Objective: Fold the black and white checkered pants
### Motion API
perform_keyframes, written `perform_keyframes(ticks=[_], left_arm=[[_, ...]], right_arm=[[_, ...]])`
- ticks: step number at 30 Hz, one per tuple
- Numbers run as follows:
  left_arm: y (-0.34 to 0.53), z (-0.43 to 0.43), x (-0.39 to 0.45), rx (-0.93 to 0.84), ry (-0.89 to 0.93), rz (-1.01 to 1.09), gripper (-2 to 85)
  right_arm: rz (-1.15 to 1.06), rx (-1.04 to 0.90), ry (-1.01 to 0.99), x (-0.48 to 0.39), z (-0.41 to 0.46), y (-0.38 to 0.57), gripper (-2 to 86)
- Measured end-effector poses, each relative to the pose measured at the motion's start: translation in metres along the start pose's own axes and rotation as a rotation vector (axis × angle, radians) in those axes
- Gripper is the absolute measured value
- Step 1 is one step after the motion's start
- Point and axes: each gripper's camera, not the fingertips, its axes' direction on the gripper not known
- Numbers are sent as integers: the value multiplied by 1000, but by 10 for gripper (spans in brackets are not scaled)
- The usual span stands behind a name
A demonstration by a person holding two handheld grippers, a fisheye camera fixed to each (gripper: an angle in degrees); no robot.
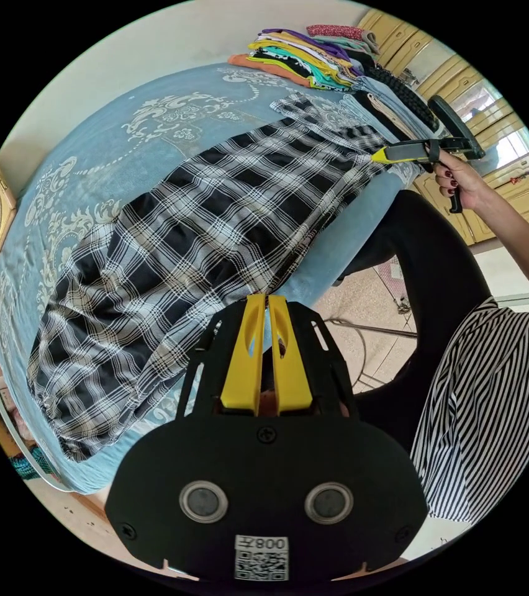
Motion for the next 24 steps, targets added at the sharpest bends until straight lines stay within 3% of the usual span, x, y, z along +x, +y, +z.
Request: perform_keyframes(ticks=[8,16,24], left_arm=[[-27,14,-17,3,92,-108,19],[-32,-2,-36,170,303,-285,36],[-203,2,-23,279,406,-80,58]], right_arm=[[5,-45,58,2,39,14,5],[60,18,26,7,36,37,46],[-153,155,235,-42,35,-11,63]])
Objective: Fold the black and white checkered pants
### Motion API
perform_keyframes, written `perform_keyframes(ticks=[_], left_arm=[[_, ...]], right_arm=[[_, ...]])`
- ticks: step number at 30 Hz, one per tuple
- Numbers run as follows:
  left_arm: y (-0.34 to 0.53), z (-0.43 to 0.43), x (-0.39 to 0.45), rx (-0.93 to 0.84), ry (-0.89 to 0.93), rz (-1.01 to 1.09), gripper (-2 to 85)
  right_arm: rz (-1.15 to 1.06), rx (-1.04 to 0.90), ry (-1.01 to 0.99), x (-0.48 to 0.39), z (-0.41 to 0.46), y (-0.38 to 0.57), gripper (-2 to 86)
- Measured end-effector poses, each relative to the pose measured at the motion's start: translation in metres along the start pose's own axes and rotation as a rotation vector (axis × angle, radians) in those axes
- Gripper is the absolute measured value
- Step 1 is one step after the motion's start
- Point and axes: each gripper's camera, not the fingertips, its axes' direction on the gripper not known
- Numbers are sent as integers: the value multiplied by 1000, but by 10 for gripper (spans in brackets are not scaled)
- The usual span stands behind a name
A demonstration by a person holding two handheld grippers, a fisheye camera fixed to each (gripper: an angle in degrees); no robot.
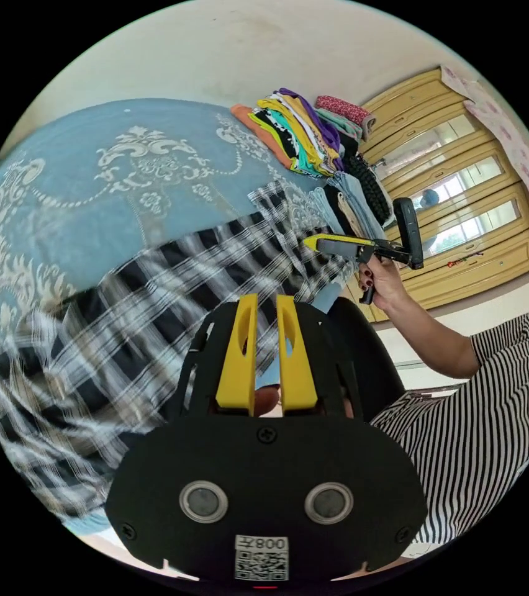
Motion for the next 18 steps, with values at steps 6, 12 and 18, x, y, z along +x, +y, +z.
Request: perform_keyframes(ticks=[6,12,18], left_arm=[[-95,57,2,-30,-30,-3,57],[-143,96,7,-65,-74,8,49],[-184,126,22,-78,-91,41,40]], right_arm=[[-79,8,190,-8,38,-44,68],[-65,-61,221,7,79,-48,64],[-32,5,192,31,77,-18,17]])
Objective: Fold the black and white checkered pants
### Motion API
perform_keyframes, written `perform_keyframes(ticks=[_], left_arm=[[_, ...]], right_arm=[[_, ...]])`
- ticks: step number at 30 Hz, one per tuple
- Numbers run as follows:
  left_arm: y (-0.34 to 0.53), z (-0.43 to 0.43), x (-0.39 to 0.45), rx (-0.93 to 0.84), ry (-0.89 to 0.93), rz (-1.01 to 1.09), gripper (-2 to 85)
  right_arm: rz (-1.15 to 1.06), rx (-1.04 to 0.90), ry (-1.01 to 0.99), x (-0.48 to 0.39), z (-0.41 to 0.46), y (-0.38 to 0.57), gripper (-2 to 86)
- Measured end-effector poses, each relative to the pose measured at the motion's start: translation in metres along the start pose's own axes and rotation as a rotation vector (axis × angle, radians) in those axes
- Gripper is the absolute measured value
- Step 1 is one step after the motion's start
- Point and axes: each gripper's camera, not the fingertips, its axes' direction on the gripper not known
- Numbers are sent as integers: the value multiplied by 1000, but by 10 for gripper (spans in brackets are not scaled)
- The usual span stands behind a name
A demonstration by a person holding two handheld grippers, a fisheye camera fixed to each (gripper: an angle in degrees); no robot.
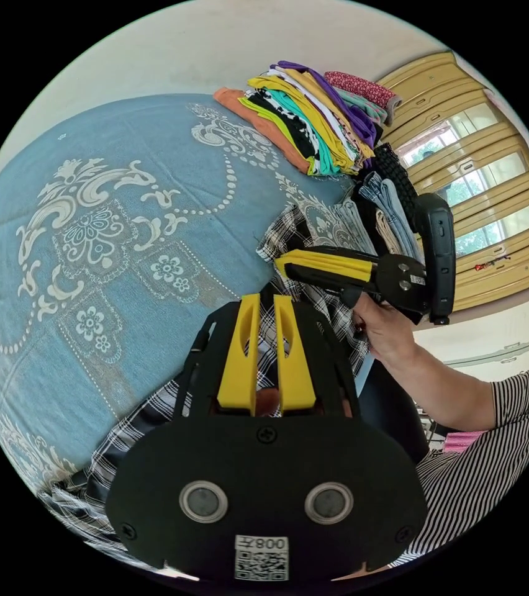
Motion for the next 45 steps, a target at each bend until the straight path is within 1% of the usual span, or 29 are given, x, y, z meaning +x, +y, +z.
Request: perform_keyframes(ticks=[5,7,11,14,19,24,27,33,38,41,45], left_arm=[[-45,19,22,10,10,57,39],[-64,30,34,4,11,89,39],[-111,63,68,-42,-10,174,43],[-143,92,92,-81,-20,210,50],[-187,135,127,-145,8,248,59],[-219,170,166,-194,-84,315,38],[-230,179,180,-218,-81,337,22],[-239,172,215,-160,-43,372,11],[-239,155,251,-102,6,446,9],[-240,156,276,-108,15,504,8],[-241,180,304,-172,-8,556,7]], right_arm=[[229,150,-223,72,-27,62,11],[305,197,-281,97,-35,89,10],[437,240,-312,142,-36,146,9],[491,241,-322,165,-27,176,9],[494,226,-322,183,-13,205,8],[516,218,-340,202,2,235,8],[515,213,-348,209,10,250,8],[489,239,-374,219,9,278,7],[464,320,-392,223,-22,323,7],[465,344,-375,225,-36,354,7],[509,348,-375,234,-37,389,7]])
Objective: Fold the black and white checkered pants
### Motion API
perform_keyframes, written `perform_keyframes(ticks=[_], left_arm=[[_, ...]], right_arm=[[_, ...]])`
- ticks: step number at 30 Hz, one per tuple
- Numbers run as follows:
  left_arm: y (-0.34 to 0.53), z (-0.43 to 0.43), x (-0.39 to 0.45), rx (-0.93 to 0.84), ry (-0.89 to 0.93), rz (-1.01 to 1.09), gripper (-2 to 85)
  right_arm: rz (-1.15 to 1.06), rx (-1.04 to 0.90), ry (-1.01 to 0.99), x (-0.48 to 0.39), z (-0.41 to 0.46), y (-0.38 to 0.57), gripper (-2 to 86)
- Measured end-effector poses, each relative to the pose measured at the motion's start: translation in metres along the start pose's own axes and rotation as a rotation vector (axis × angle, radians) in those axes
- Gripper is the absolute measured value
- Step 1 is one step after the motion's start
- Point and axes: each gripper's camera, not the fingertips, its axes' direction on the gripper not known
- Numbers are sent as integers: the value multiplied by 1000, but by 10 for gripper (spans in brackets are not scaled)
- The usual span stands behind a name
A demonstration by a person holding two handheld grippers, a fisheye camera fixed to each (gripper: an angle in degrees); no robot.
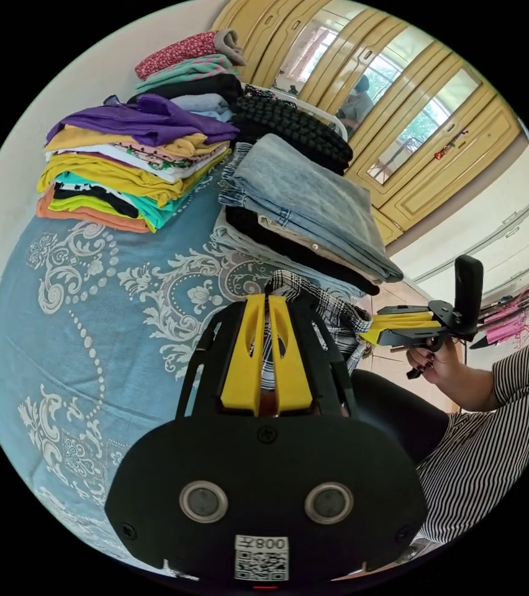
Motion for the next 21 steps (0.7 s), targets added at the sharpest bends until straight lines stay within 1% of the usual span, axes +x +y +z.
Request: perform_keyframes(ticks=[6,9,21], left_arm=[[-18,41,22,-121,-57,40,8],[-22,54,26,-148,-61,31,8],[2,69,27,-167,-77,-37,9]], right_arm=[[117,-24,-11,45,0,26,7],[159,-40,-31,61,4,33,7],[232,-68,-87,81,14,40,6]])
